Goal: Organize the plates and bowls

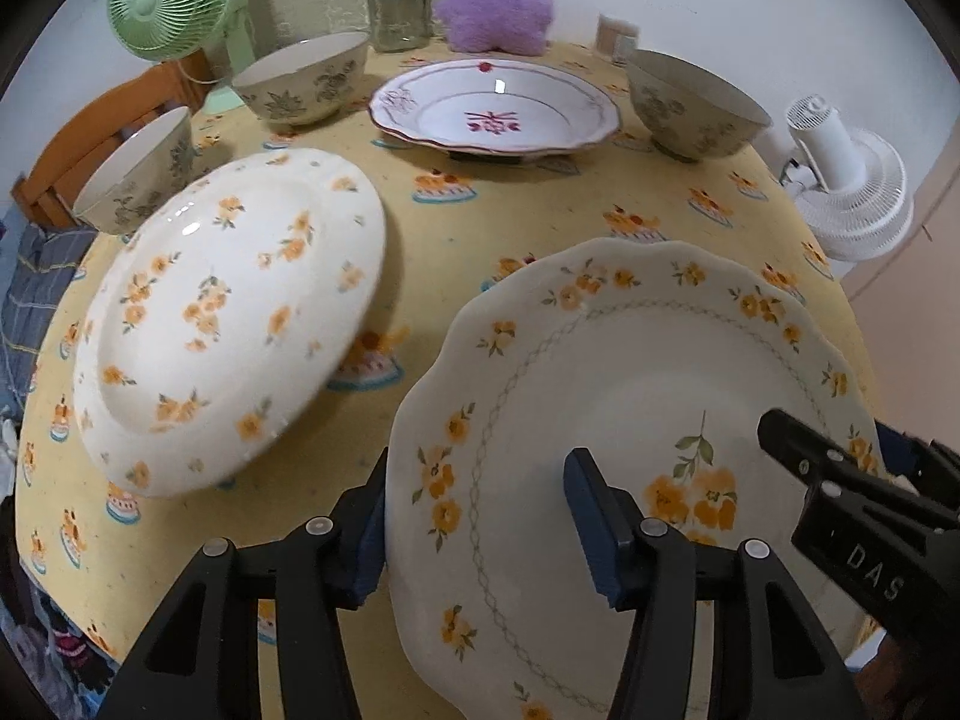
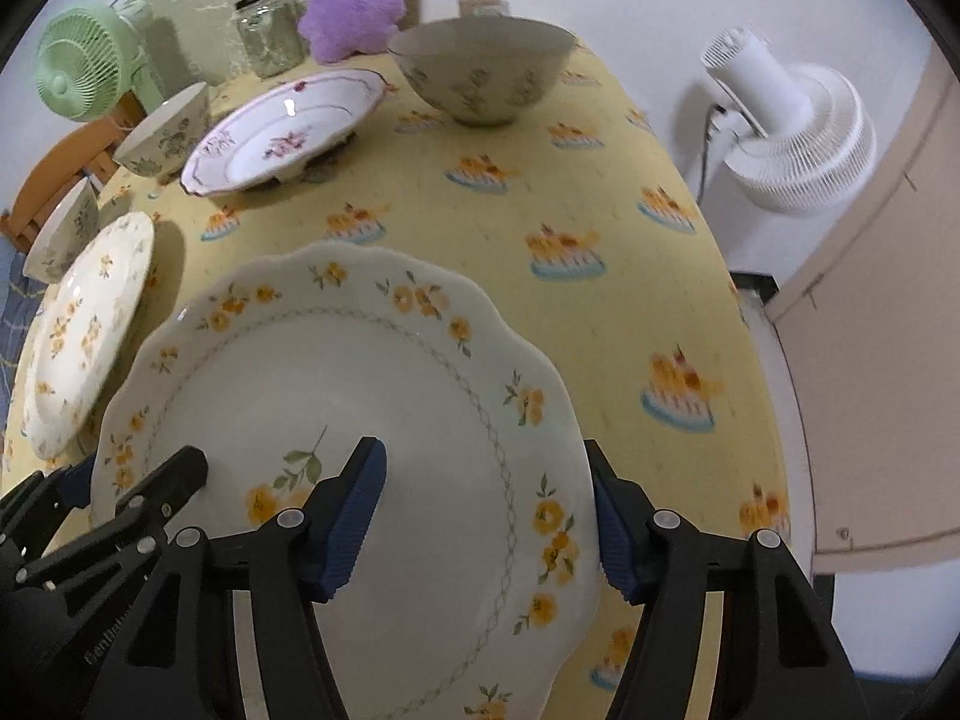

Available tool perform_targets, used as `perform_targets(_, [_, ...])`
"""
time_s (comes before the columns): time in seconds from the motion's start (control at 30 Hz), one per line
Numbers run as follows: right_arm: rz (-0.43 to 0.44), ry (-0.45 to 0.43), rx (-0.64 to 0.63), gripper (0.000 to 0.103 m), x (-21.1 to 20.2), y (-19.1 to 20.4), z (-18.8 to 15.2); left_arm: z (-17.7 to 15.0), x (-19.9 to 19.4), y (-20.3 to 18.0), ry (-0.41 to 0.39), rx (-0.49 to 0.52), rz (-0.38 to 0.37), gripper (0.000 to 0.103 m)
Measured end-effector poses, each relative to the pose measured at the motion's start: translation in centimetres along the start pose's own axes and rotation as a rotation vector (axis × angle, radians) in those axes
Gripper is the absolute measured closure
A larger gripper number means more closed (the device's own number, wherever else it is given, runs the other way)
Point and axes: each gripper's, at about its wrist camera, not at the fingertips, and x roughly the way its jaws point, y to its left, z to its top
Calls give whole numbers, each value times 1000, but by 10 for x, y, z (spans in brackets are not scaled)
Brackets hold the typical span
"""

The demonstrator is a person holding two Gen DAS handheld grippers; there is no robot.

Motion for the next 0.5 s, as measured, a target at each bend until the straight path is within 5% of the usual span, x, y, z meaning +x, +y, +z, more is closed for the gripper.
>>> perform_targets(0.5, [26, 31, -72, 36, 29, 2, 42, 11, 13, -3, 27, -47, 43, 47])
